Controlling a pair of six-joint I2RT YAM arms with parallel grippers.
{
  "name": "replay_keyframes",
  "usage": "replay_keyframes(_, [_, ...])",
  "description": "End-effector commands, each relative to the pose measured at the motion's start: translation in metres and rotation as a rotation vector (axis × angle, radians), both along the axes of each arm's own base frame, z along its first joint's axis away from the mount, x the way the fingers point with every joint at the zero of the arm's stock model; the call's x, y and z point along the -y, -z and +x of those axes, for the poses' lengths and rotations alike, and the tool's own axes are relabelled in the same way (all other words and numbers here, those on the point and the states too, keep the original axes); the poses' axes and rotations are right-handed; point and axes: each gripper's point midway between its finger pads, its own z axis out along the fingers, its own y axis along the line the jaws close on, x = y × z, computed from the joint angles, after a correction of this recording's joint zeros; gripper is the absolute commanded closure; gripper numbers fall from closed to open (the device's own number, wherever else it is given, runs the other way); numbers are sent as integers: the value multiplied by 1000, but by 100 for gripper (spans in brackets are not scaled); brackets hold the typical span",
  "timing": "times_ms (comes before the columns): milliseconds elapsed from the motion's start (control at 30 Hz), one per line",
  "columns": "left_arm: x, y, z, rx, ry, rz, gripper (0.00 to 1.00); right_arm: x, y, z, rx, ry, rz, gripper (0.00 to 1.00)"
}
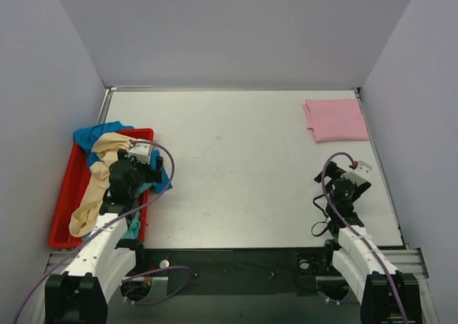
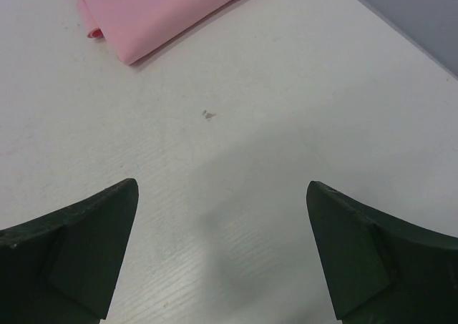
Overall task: Fold and stack the t-shirts
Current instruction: Grab crumpled tshirt from bin with the left arm
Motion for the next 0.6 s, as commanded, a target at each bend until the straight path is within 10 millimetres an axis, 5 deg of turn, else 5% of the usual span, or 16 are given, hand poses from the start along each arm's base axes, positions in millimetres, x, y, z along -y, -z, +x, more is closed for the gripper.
replay_keyframes(0, [-28, -73, 19, 86, -38, 254, 3, -10, -48, 18, 100, -46, 32, 2])
replay_keyframes(133, [-55, -75, 22, -147, -106, 334, 3, -50, -81, 36, 118, -274, 79, 2])
replay_keyframes(300, [-92, -41, 40, -387, -175, 213, 3, -89, -101, 43, 54, -494, 99, 2])
replay_keyframes(567, [-88, 10, 50, -591, -90, 168, 11, -97, -102, 44, 42, -537, 79, 2])
